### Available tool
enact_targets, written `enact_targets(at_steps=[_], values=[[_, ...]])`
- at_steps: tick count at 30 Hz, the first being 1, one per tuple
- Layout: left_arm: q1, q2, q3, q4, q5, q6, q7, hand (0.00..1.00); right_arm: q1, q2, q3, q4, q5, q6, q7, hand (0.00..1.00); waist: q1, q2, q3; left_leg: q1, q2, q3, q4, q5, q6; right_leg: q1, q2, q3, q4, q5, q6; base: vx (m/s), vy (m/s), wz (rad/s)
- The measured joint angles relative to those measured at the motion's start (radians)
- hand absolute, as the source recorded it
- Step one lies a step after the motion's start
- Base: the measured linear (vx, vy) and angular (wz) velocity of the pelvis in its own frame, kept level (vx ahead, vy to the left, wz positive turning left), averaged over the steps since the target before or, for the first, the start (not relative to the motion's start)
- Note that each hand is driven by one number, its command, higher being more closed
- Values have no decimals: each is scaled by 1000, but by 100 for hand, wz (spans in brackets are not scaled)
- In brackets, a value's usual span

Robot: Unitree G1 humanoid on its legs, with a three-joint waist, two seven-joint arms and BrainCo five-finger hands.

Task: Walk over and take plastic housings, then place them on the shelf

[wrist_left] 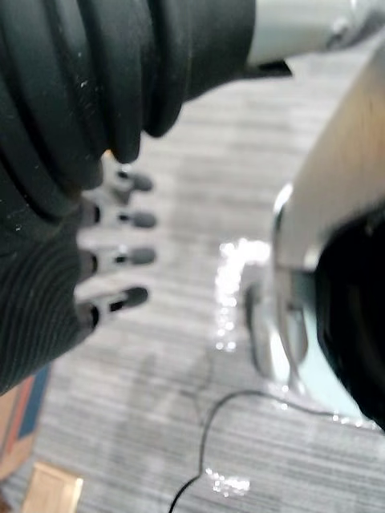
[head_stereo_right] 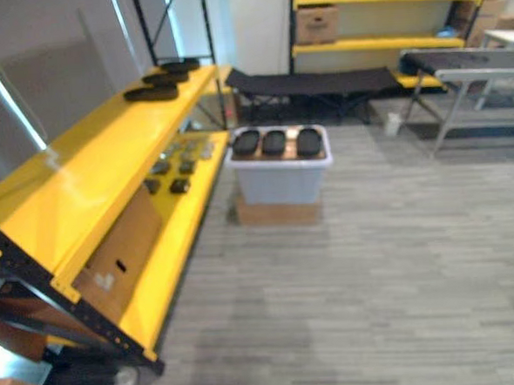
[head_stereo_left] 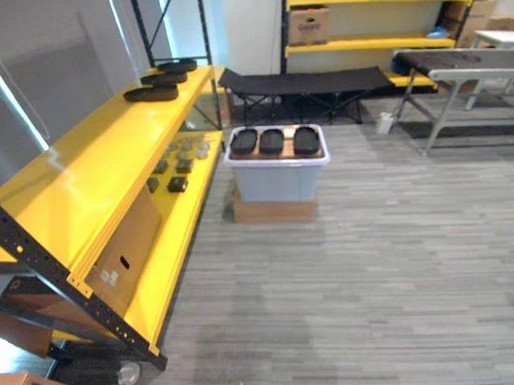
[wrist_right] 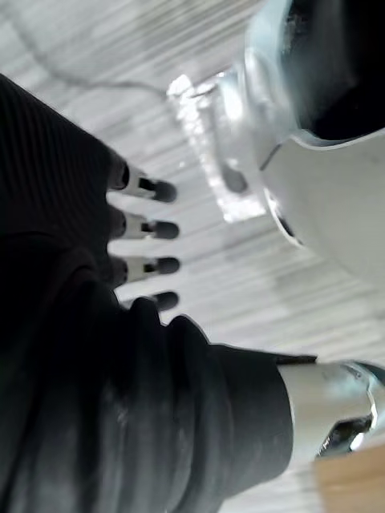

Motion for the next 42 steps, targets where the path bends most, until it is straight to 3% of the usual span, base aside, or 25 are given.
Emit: enact_targets(at_steps=[5,11,14,31,33,35,37,38,40,42], values=[[-20,-5,32,55,0,-2,0,0,16,16,-68,43,3,1,4,0,-5,-1,4,113,-18,-3,-135,77,12,86,-1,-40,-55,16,3,156,41,13],[-30,1,34,70,-10,-4,-1,0,-24,22,-81,53,10,-1,16,0,-7,-5,19,138,-19,2,-137,71,1,113,-1,-42,-67,16,6,102,2,1],[-32,1,33,70,-11,-9,-1,0,-40,23,-75,51,10,-5,15,0,-7,-4,24,148,-19,8,-137,67,-5,118,-2,-43,-67,11,30,7,-17,-6],[-37,8,11,70,-49,-37,4,0,-44,-4,74,24,9,-16,17,0,-12,-22,44,103,-22,25,-146,73,7,57,-5,-37,-64,0,29,-76,-15,-3],[-39,17,11,70,-48,-37,4,0,-44,-4,72,15,7,-14,17,0,-12,-21,45,93,-23,48,-145,58,24,28,-10,-30,-25,-17,38,21,15,-20],[-40,19,10,70,-48,-35,4,0,-44,1,46,1,7,-14,17,0,-15,-25,55,96,-22,80,-146,34,34,-77,-34,-10,174,-91,52,87,45,-42],[-50,13,11,70,-47,-32,4,0,-51,7,2,-3,9,-14,19,0,-17,-12,91,138,1,105,-144,23,35,-153,-37,-25,362,-119,34,138,51,-43],[-60,15,10,70,-47,-30,4,0,-42,12,-16,-1,9,-13,20,0,-28,-9,98,159,23,105,-140,14,29,-162,-28,-51,385,-140,14,169,32,-23],[-85,16,11,70,-48,-31,4,0,-37,15,-25,11,9,-13,20,0,-37,-6,98,171,67,104,-140,1,11,-194,6,-69,361,-153,-2,179,-4,4],[-122,25,14,70,-53,-32,4,0,-23,19,-44,17,6,-11,19,0,-49,-5,98,185,127,101,-139,-13,-34,-269,50,-74,249,-117,35,251,-28,13]])
